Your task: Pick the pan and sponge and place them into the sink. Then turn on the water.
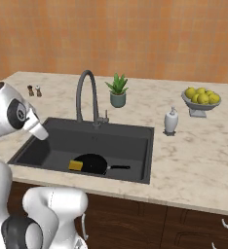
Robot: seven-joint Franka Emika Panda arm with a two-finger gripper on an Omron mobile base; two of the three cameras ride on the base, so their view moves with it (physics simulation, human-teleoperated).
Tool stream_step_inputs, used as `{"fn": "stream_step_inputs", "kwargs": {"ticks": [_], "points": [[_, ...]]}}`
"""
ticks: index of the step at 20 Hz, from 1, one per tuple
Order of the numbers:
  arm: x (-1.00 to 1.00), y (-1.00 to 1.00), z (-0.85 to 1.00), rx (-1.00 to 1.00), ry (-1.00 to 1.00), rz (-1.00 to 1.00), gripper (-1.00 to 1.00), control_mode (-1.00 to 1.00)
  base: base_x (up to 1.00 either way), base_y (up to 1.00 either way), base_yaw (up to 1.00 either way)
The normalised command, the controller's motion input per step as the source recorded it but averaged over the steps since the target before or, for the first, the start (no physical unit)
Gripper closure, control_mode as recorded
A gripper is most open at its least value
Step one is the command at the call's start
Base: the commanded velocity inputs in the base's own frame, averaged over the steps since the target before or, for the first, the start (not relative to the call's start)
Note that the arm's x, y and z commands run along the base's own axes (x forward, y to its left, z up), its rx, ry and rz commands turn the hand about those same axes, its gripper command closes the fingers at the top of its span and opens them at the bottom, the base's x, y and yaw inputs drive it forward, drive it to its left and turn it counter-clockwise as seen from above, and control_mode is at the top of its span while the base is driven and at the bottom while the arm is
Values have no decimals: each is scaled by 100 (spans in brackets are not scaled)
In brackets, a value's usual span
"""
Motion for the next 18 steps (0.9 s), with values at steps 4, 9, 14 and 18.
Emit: {"fn": "stream_step_inputs", "kwargs": {"ticks": [4, 9, 14, 18], "points": [[-25, -82, 17, 0, -2, 36, -100, -100, 0, 0, 0], [3, -94, 8, 0, -2, 35, -100, -100, 0, 0, 0], [1, -83, 12, 0, -6, 35, -100, -100, 0, 0, 0], [19, -57, 1, 0, -12, 30, -100, -100, 0, 0, 0]]}}
